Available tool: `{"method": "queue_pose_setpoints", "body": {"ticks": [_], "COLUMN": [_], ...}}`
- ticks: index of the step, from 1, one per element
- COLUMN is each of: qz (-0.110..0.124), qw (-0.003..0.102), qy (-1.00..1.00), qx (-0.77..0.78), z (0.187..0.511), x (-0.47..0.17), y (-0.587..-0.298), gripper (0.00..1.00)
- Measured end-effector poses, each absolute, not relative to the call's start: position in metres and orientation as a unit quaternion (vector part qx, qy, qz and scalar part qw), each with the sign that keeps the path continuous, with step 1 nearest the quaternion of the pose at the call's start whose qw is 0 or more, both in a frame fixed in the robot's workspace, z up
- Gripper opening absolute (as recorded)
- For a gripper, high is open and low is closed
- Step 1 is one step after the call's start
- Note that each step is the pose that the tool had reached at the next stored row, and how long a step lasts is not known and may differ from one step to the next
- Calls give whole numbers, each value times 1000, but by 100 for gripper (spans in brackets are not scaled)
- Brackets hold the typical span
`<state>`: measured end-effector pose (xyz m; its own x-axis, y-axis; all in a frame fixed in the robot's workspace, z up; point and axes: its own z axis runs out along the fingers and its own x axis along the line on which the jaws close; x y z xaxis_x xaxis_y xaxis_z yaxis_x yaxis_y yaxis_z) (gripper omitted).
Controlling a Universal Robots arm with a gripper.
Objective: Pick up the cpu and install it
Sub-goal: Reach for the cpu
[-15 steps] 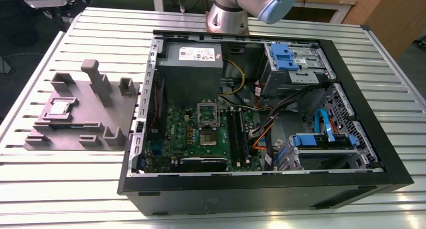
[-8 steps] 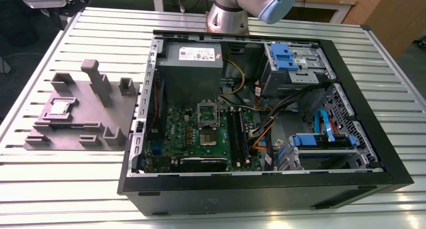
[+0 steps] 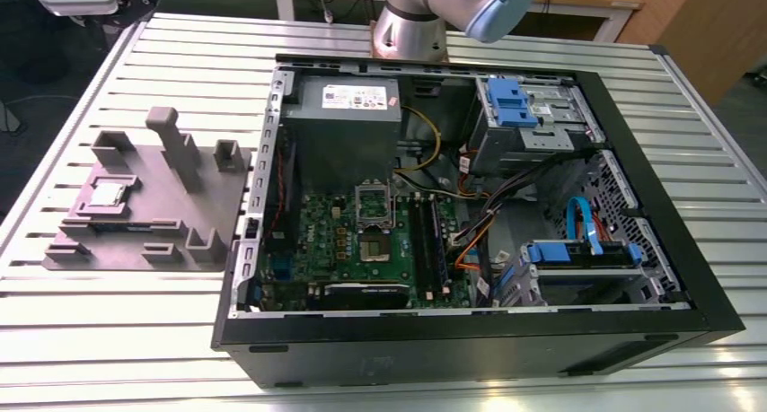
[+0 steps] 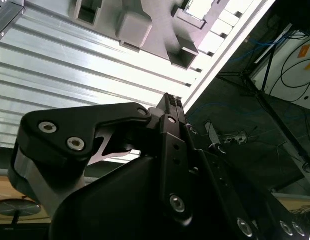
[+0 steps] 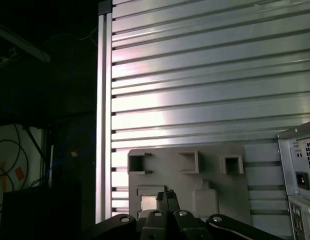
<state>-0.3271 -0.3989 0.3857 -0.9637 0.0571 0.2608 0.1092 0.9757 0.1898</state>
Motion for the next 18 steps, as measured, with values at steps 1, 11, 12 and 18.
{"method": "queue_pose_setpoints", "body": {"ticks": [1, 11, 12, 18], "qz": [-103, -113, -114, -119], "qw": [130, 148, 150, 161], "qy": [-985, -982, -981, -979], "qx": [-42, -43, -43, -43], "z": [386, 386, 386, 386], "x": [-327, -327, -327, -327], "y": [-399, -399, -399, -399], "gripper": [10, 10, 10, 10]}}
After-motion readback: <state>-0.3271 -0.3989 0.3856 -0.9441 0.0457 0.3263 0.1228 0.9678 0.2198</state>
